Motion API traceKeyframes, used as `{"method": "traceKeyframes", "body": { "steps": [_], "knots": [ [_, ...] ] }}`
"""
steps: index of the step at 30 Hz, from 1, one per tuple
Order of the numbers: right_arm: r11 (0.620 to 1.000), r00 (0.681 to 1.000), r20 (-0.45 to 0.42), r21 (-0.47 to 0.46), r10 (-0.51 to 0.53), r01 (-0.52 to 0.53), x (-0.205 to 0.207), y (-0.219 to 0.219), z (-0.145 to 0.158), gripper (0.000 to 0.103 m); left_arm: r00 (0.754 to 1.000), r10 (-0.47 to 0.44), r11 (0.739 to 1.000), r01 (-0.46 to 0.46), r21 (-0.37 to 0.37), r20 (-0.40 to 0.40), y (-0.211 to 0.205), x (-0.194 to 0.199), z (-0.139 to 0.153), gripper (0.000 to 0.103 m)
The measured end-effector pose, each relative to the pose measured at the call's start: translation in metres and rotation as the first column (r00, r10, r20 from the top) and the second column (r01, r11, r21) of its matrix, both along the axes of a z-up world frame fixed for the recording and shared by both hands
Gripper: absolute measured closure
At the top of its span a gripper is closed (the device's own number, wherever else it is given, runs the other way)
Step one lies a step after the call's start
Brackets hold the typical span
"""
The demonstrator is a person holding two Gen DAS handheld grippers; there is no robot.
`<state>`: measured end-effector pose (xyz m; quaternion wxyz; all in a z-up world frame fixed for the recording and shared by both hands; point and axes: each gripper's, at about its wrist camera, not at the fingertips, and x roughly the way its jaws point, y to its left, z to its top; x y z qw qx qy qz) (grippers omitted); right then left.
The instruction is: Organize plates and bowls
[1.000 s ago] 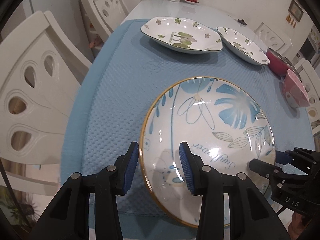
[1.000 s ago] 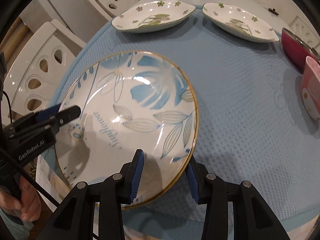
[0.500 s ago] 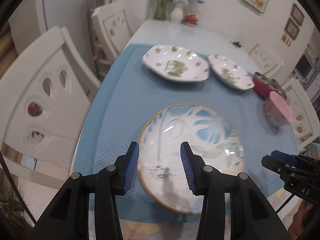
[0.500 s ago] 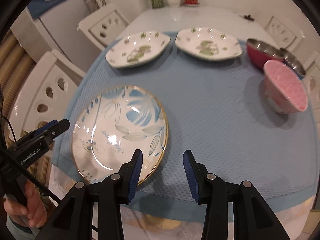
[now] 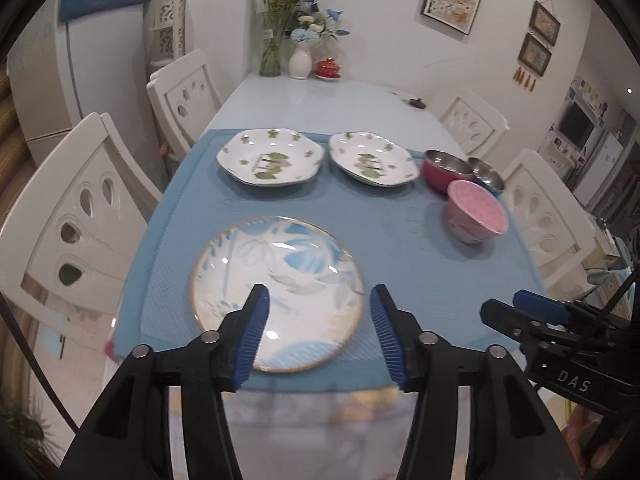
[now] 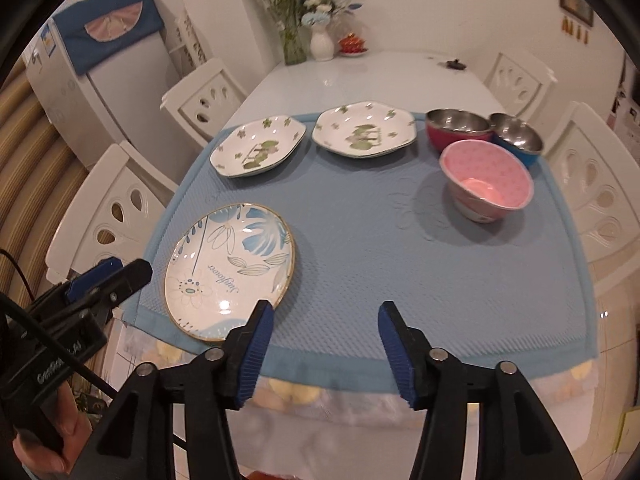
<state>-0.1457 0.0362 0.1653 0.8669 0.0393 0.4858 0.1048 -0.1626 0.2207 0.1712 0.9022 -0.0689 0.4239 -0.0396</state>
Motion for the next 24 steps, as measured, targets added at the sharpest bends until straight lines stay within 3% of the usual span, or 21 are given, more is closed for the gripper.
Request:
{"method": "traceKeyframes", "body": {
  "steps": [2,14,21,24],
  "knots": [
    [1.0,1.0,0.008,0.005,-0.004,0.004,-0.011,-0.007,0.005,0.048,1.0,-0.003,1.0,0.003,-0.015,0.004,-0.009,-0.012,0.005,0.04],
    [1.0,1.0,-0.016,0.024,0.019,-0.019,-0.068,-0.029,0.001,0.047,1.0,-0.015,0.999,0.015,-0.033,-0.017,-0.055,-0.065,0.006,0.04],
    [0.997,0.999,-0.048,0.073,0.007,-0.004,-0.078,-0.038,-0.008,0.047,1.0,0.001,0.999,-0.002,-0.032,-0.018,-0.056,-0.08,0.005,0.04],
    [0.997,0.998,-0.066,0.076,0.004,0.001,-0.075,-0.035,-0.012,0.047,1.0,0.005,0.999,-0.006,-0.032,-0.029,-0.051,-0.077,0.002,0.032]
  ]
}}
